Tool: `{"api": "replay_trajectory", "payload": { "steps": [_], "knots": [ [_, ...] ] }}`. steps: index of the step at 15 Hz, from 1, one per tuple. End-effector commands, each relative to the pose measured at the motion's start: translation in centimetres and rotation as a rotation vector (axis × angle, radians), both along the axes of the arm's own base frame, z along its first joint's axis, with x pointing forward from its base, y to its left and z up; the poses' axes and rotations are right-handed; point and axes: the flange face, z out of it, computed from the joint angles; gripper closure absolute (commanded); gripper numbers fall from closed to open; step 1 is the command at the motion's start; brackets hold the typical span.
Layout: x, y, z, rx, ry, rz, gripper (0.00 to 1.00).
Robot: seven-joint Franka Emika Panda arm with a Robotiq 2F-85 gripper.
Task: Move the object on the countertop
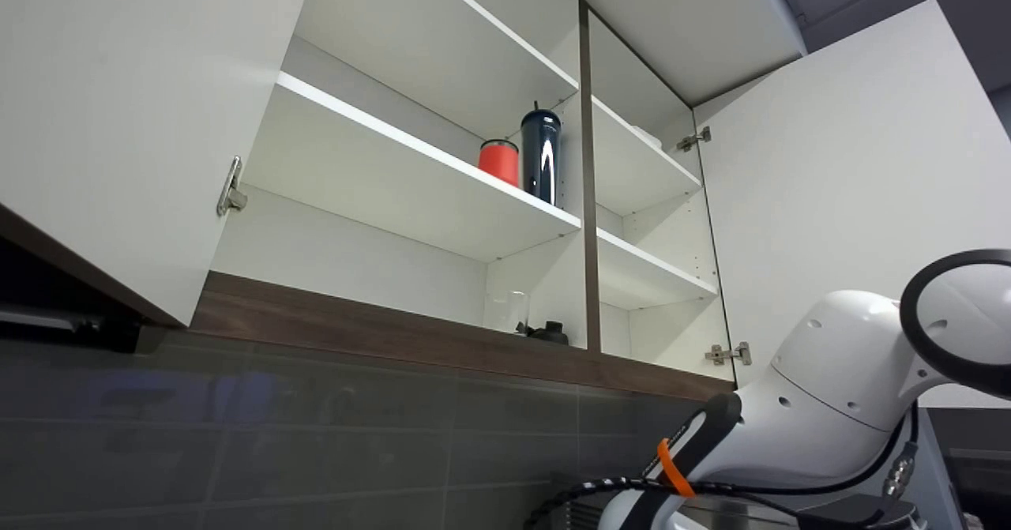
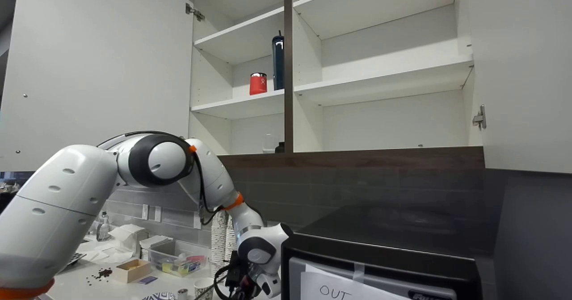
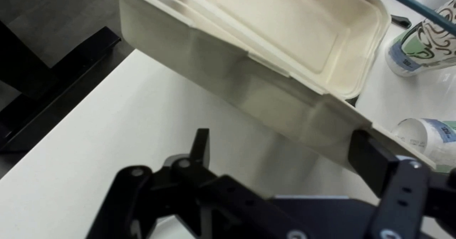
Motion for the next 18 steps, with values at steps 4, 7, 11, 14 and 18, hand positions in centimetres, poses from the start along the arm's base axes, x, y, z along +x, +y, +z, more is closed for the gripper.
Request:
{"api": "replay_trajectory", "payload": {
  "steps": [4, 7, 11, 14, 18],
  "knots": [
    [-2.0, 2.4, 2.0, -0.024, -0.027, 0.057, 0.0],
    [-2.4, 3.6, 2.7, -0.022, -0.029, 0.101, 0.0],
    [-2.4, 4.9, 3.5, -0.028, -0.044, 0.134, 0.0],
    [-2.2, 5.8, 3.9, -0.029, -0.054, 0.162, 0.0],
    [-2.1, 6.9, 3.8, -0.033, -0.048, 0.202, 0.0]
  ]
}}
